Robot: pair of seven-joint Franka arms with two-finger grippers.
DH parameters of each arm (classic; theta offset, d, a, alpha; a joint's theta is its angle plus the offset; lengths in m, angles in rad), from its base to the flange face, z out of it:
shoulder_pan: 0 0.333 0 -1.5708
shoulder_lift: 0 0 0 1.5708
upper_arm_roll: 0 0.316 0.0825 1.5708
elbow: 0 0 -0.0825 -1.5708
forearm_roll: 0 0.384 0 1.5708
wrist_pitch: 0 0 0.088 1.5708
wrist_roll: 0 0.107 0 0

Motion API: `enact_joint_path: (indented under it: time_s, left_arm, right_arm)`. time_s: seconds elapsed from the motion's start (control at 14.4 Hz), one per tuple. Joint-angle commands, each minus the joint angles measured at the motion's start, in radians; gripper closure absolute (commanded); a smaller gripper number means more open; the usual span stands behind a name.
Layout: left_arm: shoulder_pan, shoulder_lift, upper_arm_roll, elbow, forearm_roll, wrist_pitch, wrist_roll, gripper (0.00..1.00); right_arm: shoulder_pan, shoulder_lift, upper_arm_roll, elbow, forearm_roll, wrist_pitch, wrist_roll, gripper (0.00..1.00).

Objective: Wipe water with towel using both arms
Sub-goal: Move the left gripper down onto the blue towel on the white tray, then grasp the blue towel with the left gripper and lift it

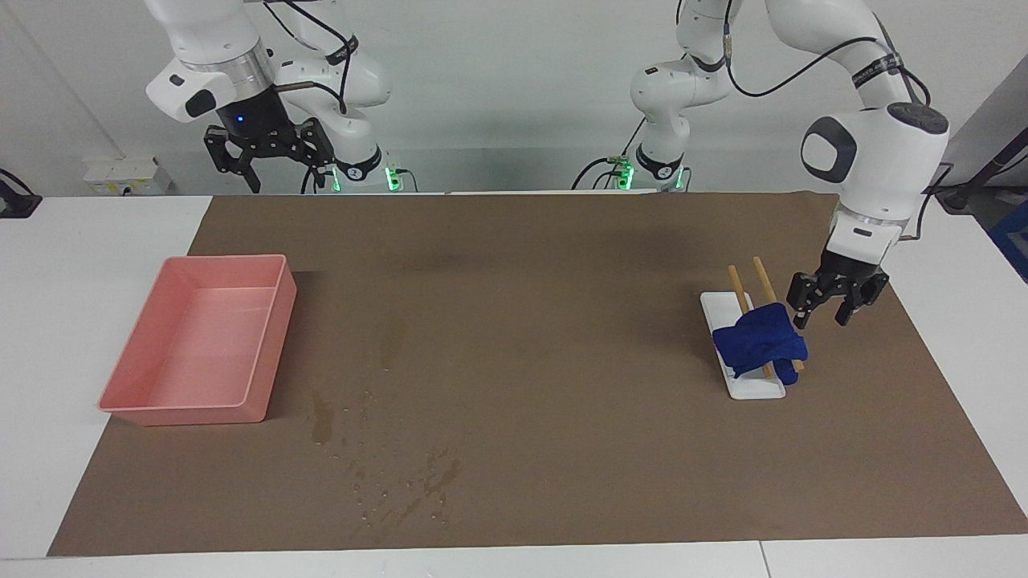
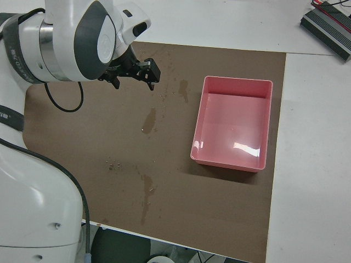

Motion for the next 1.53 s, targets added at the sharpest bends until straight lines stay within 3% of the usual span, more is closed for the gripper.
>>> enact_joint_path:
  time_s: [0.0, 0.21, 0.63, 0.97, 1.11, 1.25, 1.46]
  left_arm:
    - [0.001, -0.005, -0.003, -0.038, -0.026, 0.028, -0.031, 0.32]
    - [-0.004, -0.012, -0.003, -0.052, -0.084, 0.017, -0.034, 0.43]
    - [-0.001, -0.012, -0.002, -0.052, -0.084, 0.012, -0.032, 1.0]
    - [0.002, -0.012, -0.002, -0.036, -0.084, -0.016, -0.022, 1.0]
    - [0.002, -0.014, -0.002, 0.023, -0.108, -0.126, -0.034, 1.0]
    - [0.01, -0.02, 0.004, 0.118, -0.241, -0.29, -0.075, 1.0]
    - [0.015, -0.077, -0.003, 0.183, -0.317, -0.421, -0.265, 1.0]
  right_arm:
    - [-0.008, -0.015, 0.005, -0.01, 0.001, -0.011, -0.027, 0.0]
    - [-0.008, -0.015, 0.005, -0.01, 0.001, -0.011, -0.027, 0.0]
    - [-0.008, -0.015, 0.005, -0.01, 0.001, -0.011, -0.027, 0.0]
    - [-0.008, -0.015, 0.005, -0.01, 0.001, -0.011, -0.025, 0.0]
    - [-0.008, -0.015, 0.007, -0.01, 0.001, -0.011, -0.025, 0.0]
    - [-0.008, -0.015, 0.007, -0.01, 0.001, -0.011, -0.025, 0.0]
    - [-0.008, -0.015, 0.007, -0.01, 0.001, -0.011, -0.025, 0.0]
